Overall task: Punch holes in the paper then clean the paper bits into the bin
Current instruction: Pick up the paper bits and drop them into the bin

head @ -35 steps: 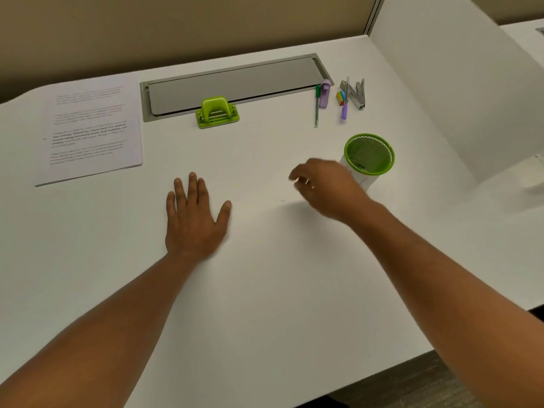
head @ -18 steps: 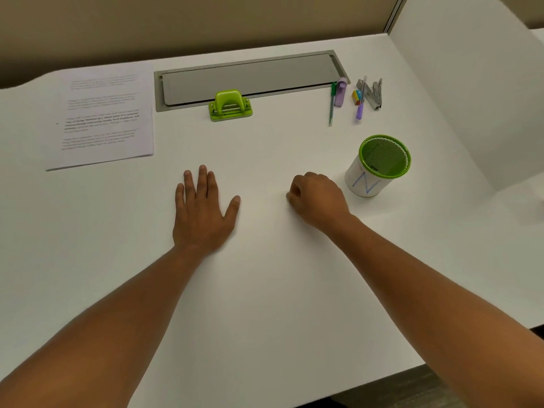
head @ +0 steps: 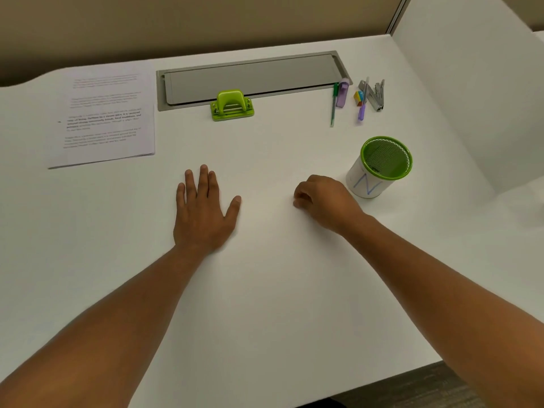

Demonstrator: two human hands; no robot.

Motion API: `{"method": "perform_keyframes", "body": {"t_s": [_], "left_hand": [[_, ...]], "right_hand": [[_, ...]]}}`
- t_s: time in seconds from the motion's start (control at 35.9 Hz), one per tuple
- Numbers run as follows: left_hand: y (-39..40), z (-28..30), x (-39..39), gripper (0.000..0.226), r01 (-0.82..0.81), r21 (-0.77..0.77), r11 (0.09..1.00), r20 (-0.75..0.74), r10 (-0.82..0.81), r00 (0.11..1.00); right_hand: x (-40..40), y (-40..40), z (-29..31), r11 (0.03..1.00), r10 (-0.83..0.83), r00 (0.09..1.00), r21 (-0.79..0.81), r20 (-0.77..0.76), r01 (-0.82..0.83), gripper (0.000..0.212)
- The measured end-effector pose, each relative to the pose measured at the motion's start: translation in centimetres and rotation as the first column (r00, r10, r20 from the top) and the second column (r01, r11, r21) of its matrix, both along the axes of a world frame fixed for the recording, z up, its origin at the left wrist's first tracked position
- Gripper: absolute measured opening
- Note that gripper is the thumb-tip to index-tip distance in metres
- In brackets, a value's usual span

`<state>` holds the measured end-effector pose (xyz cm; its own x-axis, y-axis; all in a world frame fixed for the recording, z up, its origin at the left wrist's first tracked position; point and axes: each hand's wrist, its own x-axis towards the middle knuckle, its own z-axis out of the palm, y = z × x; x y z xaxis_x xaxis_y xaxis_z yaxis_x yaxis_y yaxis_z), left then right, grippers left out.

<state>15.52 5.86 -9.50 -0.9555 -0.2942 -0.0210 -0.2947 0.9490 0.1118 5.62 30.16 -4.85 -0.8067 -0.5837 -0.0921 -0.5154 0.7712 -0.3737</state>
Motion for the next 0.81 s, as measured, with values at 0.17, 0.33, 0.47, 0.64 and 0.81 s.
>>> {"method": "perform_keyframes", "body": {"t_s": [0.17, 0.33, 0.47, 0.64, 0.81], "left_hand": [[0.1, 0.2, 0.0, 0.083, 0.000, 0.000, 1.000, 0.003, 0.000, 1.000], [0.1, 0.1, -0.1, 0.083, -0.001, 0.010, 1.000, 0.009, 0.001, 1.000], [0.1, 0.2, 0.0, 0.082, 0.001, 0.015, 1.000, 0.007, -0.001, 1.000], [0.1, 0.1, 0.1, 0.082, 0.001, 0.020, 1.000, -0.001, -0.001, 1.000], [0.1, 0.1, 0.0, 0.083, 0.003, 0.027, 1.000, -0.004, -0.003, 1.000]], "right_hand": [[1.4, -0.8, -0.8, 0.996, -0.047, 0.987, 0.065, -0.151, 0.058, 0.010], [1.9, -1.5, -0.6, 0.984, -0.073, 0.976, 0.144, -0.203, 0.103, 0.011], [0.5, -1.2, 1.4, 0.975, -0.213, 0.977, 0.062, 0.006, 0.212, 0.012], [-1.1, 1.0, 6.9, 0.914, -0.351, 0.934, -0.191, 0.066, 0.357, 0.011], [-2.7, 5.5, 11.2, 0.794, -0.507, 0.859, -0.347, 0.077, 0.499, 0.014]]}}
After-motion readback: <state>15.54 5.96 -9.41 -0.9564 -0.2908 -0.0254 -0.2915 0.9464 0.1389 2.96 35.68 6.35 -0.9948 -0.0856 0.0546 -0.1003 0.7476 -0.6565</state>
